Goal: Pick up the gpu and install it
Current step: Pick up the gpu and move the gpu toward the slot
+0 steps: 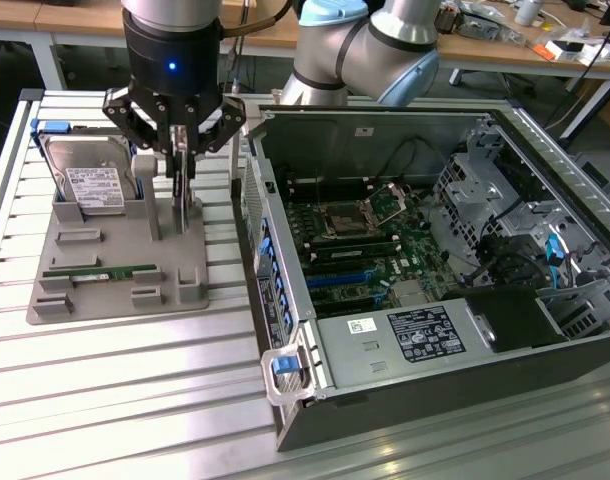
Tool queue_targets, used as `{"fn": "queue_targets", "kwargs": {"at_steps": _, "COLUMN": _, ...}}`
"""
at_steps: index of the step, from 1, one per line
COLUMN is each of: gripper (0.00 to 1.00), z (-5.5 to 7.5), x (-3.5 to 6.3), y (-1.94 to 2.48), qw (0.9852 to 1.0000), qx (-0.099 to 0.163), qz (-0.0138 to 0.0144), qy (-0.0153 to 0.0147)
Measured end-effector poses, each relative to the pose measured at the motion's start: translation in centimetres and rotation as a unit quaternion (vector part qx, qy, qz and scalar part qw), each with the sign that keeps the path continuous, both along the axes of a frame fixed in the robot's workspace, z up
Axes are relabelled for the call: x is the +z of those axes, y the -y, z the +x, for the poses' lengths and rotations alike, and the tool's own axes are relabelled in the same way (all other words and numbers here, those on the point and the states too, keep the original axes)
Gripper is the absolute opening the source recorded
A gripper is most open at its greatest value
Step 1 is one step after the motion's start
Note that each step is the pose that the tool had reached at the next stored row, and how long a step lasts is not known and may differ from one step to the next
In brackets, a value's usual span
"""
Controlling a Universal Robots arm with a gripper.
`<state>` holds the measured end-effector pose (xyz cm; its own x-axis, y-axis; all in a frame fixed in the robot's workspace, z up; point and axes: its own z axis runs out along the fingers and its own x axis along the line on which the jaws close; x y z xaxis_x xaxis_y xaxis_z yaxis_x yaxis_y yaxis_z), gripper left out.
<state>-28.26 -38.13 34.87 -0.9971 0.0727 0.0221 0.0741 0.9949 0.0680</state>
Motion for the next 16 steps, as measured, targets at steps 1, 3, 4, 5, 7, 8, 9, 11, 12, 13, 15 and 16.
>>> {"fn": "queue_targets", "kwargs": {"at_steps": 1, "gripper": 0.26, "z": 0.0, "x": 0.16, "y": 0.0, "qw": 1.0, "qx": 0.0, "qz": 0.0, "qy": 0.0}}
{"fn": "queue_targets", "kwargs": {"at_steps": 3, "gripper": 0.26, "z": 0.0, "x": 0.44, "y": 0.0, "qw": 1.0, "qx": 0.0, "qz": 0.0, "qy": 0.0}}
{"fn": "queue_targets", "kwargs": {"at_steps": 4, "gripper": 0.26, "z": 0.0, "x": 0.63, "y": 0.0, "qw": 1.0, "qx": 0.0, "qz": 0.0, "qy": 0.0}}
{"fn": "queue_targets", "kwargs": {"at_steps": 5, "gripper": 0.26, "z": 0.0, "x": 0.77, "y": 0.0, "qw": 1.0, "qx": 0.0, "qz": 0.0, "qy": 0.0}}
{"fn": "queue_targets", "kwargs": {"at_steps": 7, "gripper": 0.26, "z": 0.0, "x": 1.09, "y": 0.0, "qw": 1.0, "qx": 0.0, "qz": 0.0, "qy": 0.0}}
{"fn": "queue_targets", "kwargs": {"at_steps": 8, "gripper": 0.26, "z": 0.0, "x": 1.24, "y": 0.0, "qw": 1.0, "qx": 0.0, "qz": 0.0, "qy": 0.0}}
{"fn": "queue_targets", "kwargs": {"at_steps": 9, "gripper": 0.26, "z": 0.0, "x": 1.38, "y": 0.0, "qw": 1.0, "qx": 0.0, "qz": 0.0, "qy": 0.0}}
{"fn": "queue_targets", "kwargs": {"at_steps": 11, "gripper": 0.26, "z": 0.0, "x": 1.63, "y": 0.0, "qw": 1.0, "qx": 0.0, "qz": 0.0, "qy": 0.0}}
{"fn": "queue_targets", "kwargs": {"at_steps": 12, "gripper": 0.26, "z": 0.0, "x": 1.82, "y": 0.0, "qw": 1.0, "qx": 0.0, "qz": 0.0, "qy": -0.0001}}
{"fn": "queue_targets", "kwargs": {"at_steps": 13, "gripper": 0.26, "z": 0.0, "x": 1.91, "y": 0.0, "qw": 1.0, "qx": 0.0, "qz": 0.0, "qy": 0.0}}
{"fn": "queue_targets", "kwargs": {"at_steps": 15, "gripper": 0.26, "z": 0.0, "x": 2.04, "y": 0.0, "qw": 1.0, "qx": 0.0, "qz": 0.0, "qy": 0.0}}
{"fn": "queue_targets", "kwargs": {"at_steps": 16, "gripper": 0.26, "z": 0.0, "x": 2.11, "y": 0.0, "qw": 1.0, "qx": 0.0, "qz": 0.0, "qy": -0.0001}}
